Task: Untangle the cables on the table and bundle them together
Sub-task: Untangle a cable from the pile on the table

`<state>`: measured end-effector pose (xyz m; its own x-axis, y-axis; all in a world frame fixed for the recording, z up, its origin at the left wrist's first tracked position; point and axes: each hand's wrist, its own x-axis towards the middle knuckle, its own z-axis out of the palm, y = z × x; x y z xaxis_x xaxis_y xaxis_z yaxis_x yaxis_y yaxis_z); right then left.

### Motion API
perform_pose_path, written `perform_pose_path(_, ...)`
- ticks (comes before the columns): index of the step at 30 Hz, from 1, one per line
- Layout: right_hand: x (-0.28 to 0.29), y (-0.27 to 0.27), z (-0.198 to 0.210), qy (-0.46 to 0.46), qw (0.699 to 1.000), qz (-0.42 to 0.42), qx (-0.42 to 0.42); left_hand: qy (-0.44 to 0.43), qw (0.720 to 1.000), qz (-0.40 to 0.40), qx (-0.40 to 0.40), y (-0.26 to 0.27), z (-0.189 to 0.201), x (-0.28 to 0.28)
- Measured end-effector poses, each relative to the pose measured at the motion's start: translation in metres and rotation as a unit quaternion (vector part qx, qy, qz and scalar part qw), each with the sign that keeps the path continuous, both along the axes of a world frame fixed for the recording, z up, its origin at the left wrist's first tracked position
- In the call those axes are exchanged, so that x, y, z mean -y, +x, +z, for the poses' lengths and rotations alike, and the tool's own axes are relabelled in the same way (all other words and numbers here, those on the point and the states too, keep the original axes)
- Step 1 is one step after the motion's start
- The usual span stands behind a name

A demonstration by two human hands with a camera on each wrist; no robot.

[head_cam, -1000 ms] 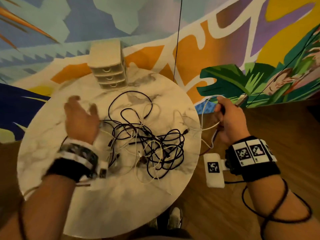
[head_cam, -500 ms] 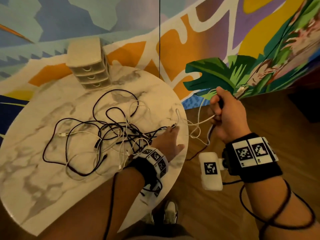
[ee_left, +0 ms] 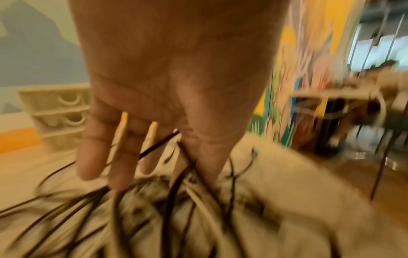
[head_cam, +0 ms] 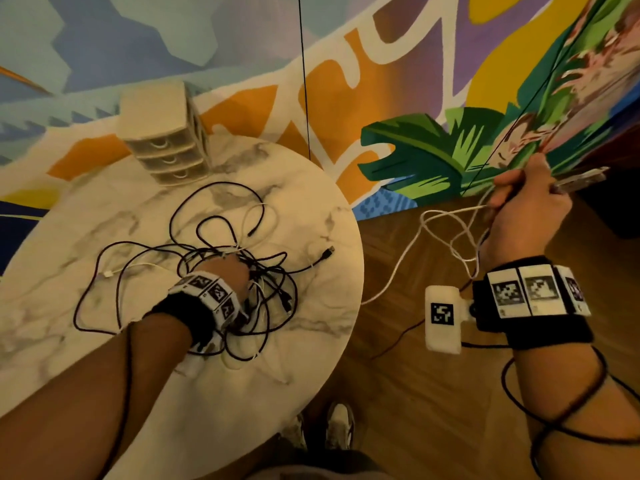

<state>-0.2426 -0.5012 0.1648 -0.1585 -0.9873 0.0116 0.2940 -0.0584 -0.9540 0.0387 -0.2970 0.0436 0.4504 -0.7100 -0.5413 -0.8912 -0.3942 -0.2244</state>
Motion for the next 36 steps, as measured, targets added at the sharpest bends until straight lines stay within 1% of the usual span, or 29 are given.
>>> perform_pose_path(2,0.002,0.001,-0.005,-0.002,1.000,0.013,-0.015,-0.113,0.993,0.010,-0.023,-0.021,0.020,0.021)
perform_pose_path(3,0.001,0.002,-0.007,-0.001,0.999,0.022,-0.024,-0.197,0.980,0.015,-0.021,-0.031,0.029,0.032)
perform_pose_path(4,0.001,0.002,-0.009,0.002,0.999,0.032,-0.032,-0.260,0.964,0.046,-0.016,-0.038,0.033,0.041)
perform_pose_path(5,-0.001,0.003,-0.011,0.006,0.999,0.039,-0.038,-0.289,0.952,0.094,-0.028,-0.037,0.030,0.048)
perform_pose_path(6,-0.002,0.003,-0.014,0.011,0.998,0.041,-0.042,-0.257,0.955,0.140,-0.051,-0.033,0.019,0.050)
perform_pose_path(7,-0.004,0.003,-0.015,0.014,0.998,0.043,-0.042,-0.182,0.965,0.167,-0.084,-0.027,0.005,0.048)
perform_pose_path(8,-0.005,0.002,-0.017,0.016,0.998,0.046,-0.041,-0.108,0.968,0.188,-0.124,-0.023,-0.011,0.042)
perform_pose_path(9,-0.005,0.000,-0.020,0.020,0.997,0.054,-0.043,-0.078,0.963,0.206,-0.153,-0.021,-0.025,0.036)
perform_pose_path(10,-0.005,-0.001,-0.022,0.023,0.997,0.063,-0.046,-0.101,0.953,0.224,-0.178,-0.021,-0.034,0.031)
perform_pose_path(11,-0.004,-0.002,-0.025,0.027,0.996,0.071,-0.051,-0.142,0.940,0.242,-0.194,-0.022,-0.036,0.028)
perform_pose_path(12,-0.005,-0.002,-0.029,0.032,0.995,0.076,-0.056,-0.180,0.932,0.246,-0.195,-0.022,-0.036,0.026)
perform_pose_path(15,-0.007,0.002,-0.037,0.051,0.993,0.080,-0.067,-0.259,0.912,0.245,-0.204,-0.018,-0.022,0.022)
perform_pose_path(17,-0.006,0.006,-0.043,0.061,0.992,0.085,-0.072,-0.293,0.904,0.242,-0.195,-0.009,-0.006,0.018)
perform_pose_path(20,-0.006,0.010,-0.049,0.062,0.991,0.078,-0.092,-0.364,0.901,0.206,-0.113,0.010,0.017,0.017)
perform_pose_path(22,-0.007,0.011,-0.050,0.059,0.990,0.072,-0.107,-0.428,0.880,0.197,-0.064,0.021,0.039,0.018)
perform_pose_path(24,-0.007,0.008,-0.049,0.049,0.990,0.068,-0.117,-0.488,0.853,0.182,-0.047,0.026,0.071,0.026)
perform_pose_path(26,-0.004,0.002,-0.049,0.036,0.991,0.057,-0.115,-0.539,0.823,0.150,-0.097,0.016,0.109,0.045)
perform_pose_path(28,0.000,-0.003,-0.049,0.033,0.992,0.043,-0.116,-0.563,0.792,0.135,-0.193,-0.008,0.141,0.069)
perform_pose_path(29,0.003,-0.008,-0.049,0.034,0.992,0.037,-0.118,-0.571,0.770,0.137,-0.247,-0.023,0.152,0.081)
perform_pose_path(31,0.011,-0.021,-0.050,0.037,0.992,0.025,-0.122,-0.575,0.728,0.146,-0.343,-0.054,0.162,0.100)
perform_pose_path(32,0.015,-0.027,-0.049,0.041,0.992,0.020,-0.120,-0.566,0.720,0.146,-0.374,-0.069,0.159,0.108)
perform_pose_path(33,0.020,-0.034,-0.048,0.044,0.992,0.016,-0.116,-0.548,0.726,0.142,-0.390,-0.085,0.151,0.115)
perform_pose_path(34,0.028,-0.042,-0.047,0.046,0.992,0.014,-0.119,-0.522,0.742,0.140,-0.397,-0.102,0.136,0.123)
perform_pose_path(35,0.034,-0.049,-0.045,0.047,0.991,0.014,-0.124,-0.480,0.769,0.147,-0.397,-0.117,0.119,0.126)
perform_pose_path(36,0.040,-0.058,-0.044,0.051,0.990,0.019,-0.133,-0.417,0.803,0.155,-0.397,-0.132,0.097,0.128)
